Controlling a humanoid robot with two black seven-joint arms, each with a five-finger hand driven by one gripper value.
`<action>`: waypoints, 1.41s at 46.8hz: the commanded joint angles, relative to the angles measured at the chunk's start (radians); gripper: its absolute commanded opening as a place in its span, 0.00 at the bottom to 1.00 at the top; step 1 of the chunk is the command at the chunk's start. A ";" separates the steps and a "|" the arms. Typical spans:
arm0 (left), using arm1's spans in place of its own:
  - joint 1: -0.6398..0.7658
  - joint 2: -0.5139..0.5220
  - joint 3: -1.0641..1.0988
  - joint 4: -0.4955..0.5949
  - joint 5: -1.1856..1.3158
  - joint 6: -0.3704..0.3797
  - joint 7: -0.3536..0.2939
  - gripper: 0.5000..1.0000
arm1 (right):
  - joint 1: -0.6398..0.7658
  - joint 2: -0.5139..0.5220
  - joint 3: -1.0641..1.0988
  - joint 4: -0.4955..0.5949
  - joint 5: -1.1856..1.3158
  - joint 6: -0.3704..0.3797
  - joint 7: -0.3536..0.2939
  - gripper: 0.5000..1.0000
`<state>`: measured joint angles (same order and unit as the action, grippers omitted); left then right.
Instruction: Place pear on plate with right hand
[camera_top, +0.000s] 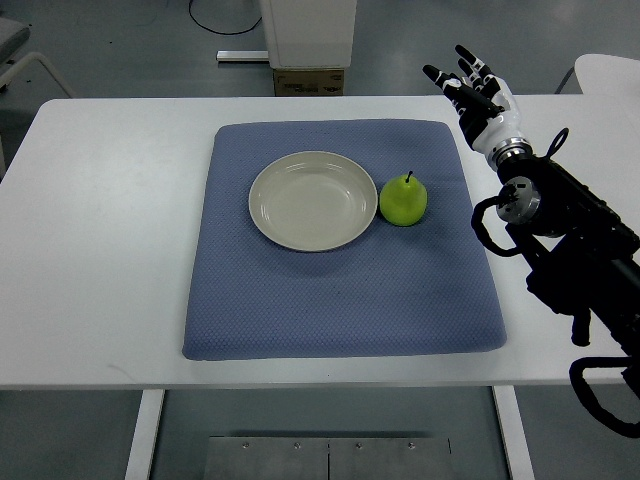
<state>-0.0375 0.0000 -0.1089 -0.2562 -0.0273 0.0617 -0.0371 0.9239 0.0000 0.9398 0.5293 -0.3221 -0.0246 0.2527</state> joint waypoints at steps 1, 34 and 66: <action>0.002 0.000 0.000 0.000 0.000 0.001 -0.003 1.00 | 0.001 0.000 -0.001 0.000 0.000 0.000 0.000 1.00; 0.008 0.000 0.002 0.000 0.000 0.000 -0.007 1.00 | -0.002 0.000 -0.049 0.000 0.000 0.002 0.002 1.00; 0.008 0.000 0.002 0.000 0.000 -0.002 -0.006 1.00 | -0.004 0.000 -0.050 0.003 0.000 0.003 0.002 1.00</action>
<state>-0.0291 0.0000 -0.1073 -0.2562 -0.0277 0.0602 -0.0429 0.9229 0.0000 0.8904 0.5327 -0.3222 -0.0227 0.2527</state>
